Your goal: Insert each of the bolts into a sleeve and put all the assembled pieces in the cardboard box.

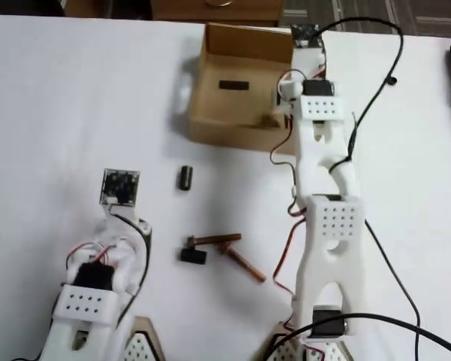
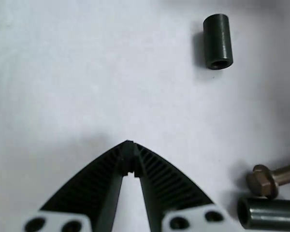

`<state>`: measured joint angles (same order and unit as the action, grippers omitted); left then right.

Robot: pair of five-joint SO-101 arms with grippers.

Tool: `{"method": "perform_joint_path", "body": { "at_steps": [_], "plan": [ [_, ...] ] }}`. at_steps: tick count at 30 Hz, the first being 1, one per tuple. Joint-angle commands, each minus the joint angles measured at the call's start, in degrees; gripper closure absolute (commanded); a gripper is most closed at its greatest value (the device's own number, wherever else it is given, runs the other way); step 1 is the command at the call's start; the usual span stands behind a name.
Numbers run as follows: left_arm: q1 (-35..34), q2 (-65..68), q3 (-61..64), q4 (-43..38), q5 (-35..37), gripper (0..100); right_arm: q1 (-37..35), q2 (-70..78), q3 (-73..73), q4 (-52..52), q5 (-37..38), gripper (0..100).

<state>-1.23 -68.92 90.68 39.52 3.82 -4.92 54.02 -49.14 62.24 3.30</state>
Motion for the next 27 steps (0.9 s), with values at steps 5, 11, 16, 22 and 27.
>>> {"method": "perform_joint_path", "body": {
  "at_steps": [5, 11, 16, 22, 27],
  "plan": [
    [-0.18, -0.62, -0.22, -1.32, -0.09, 98, -0.4, 3.56, -4.75, 0.31, 2.11, 94.2],
    [-0.18, -0.62, 0.84, -2.64, -0.26, 98, -0.4, 3.03, -5.63, 2.42, 3.08, 76.3],
    [-0.18, -0.62, 0.92, -2.9, -0.26, 98, -0.48, 0.13, -9.67, 10.77, 2.81, 73.2],
    [-0.53, -0.62, 0.66, -2.9, 0.0, 98, -1.19, -5.32, -15.47, 28.7, 2.73, 73.2],
    [-0.53, -0.62, 0.57, -2.99, 0.0, 98, -1.8, -10.95, -17.76, 39.16, 2.73, 73.2]
  ]
}}
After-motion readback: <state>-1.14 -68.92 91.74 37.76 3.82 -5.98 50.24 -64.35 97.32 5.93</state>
